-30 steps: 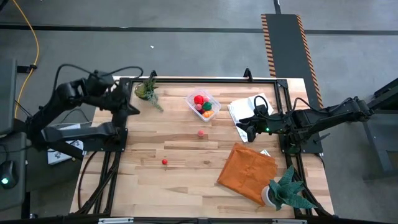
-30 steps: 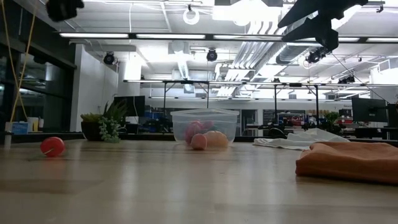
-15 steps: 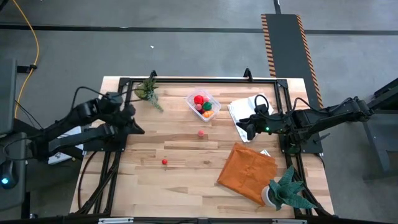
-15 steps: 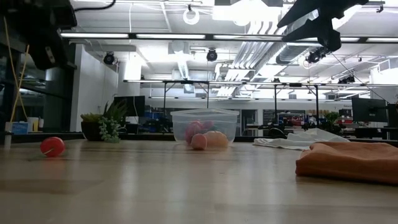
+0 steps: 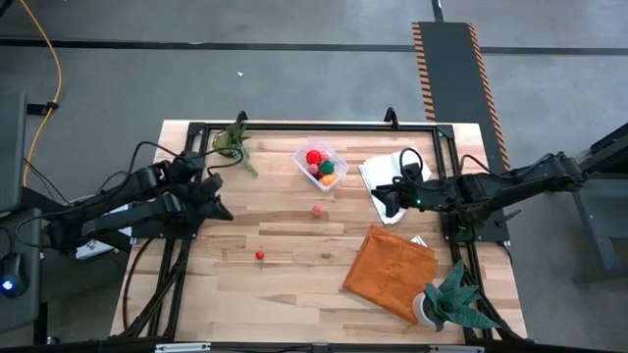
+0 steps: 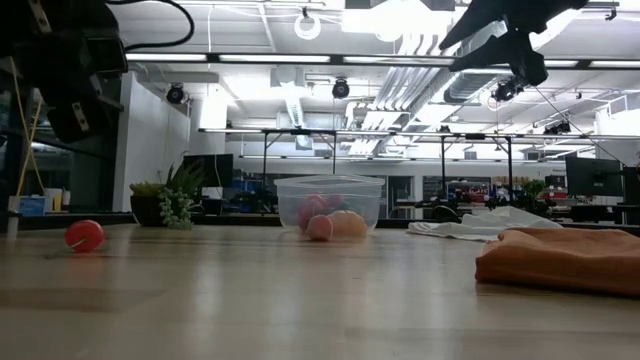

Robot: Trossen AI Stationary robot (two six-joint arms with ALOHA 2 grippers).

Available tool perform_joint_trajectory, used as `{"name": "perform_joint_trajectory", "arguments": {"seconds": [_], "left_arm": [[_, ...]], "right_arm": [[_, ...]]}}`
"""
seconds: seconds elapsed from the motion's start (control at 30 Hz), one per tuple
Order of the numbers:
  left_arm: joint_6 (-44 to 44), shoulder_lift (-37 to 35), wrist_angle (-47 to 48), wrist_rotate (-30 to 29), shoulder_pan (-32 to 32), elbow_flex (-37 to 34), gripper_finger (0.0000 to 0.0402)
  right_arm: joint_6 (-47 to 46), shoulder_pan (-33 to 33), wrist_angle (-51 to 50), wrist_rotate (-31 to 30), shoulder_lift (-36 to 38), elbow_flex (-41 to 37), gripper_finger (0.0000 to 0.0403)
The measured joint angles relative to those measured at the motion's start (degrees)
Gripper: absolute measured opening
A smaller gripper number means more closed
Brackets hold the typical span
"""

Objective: Pick and placing Produce into tupperware
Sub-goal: Put the red cherry into the transparent bin

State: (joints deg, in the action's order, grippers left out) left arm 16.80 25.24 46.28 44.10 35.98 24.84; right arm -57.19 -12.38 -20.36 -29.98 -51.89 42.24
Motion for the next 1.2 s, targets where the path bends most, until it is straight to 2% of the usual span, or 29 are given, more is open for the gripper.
{"name": "perform_joint_trajectory", "arguments": {"seconds": [0.17,0.37,0.5,0.8,1.03,1.2], "left_arm": [[0.21,-0.02,0.04,-1.12,-2.38,0.00,0.0003],[2.38,0.01,0.11,-5.23,-11.97,0.00,0.0003],[5.65,0.12,-0.42,-11.73,-20.12,0.01,0.0003],[11.09,1.38,-8.41,-34.42,-37.78,0.04,0.0003],[15.11,10.13,-10.44,-43.37,-49.00,0.04,0.0003],[16.71,17.34,-14.59,-48.32,-53.26,0.04,0.0003]], "right_arm": [[0.07,0.00,1.12,0.00,-2.65,0.00,0.0144],[0.02,0.00,1.42,0.22,-5.80,0.00,0.0144],[0.02,0.00,1.84,0.26,-6.99,0.00,0.0144],[0.45,0.02,1.84,1.47,-7.00,0.00,0.0144],[0.70,0.02,1.84,2.07,-7.00,0.00,0.0144],[1.70,0.02,1.84,3.25,-7.00,0.00,0.0144]]}}
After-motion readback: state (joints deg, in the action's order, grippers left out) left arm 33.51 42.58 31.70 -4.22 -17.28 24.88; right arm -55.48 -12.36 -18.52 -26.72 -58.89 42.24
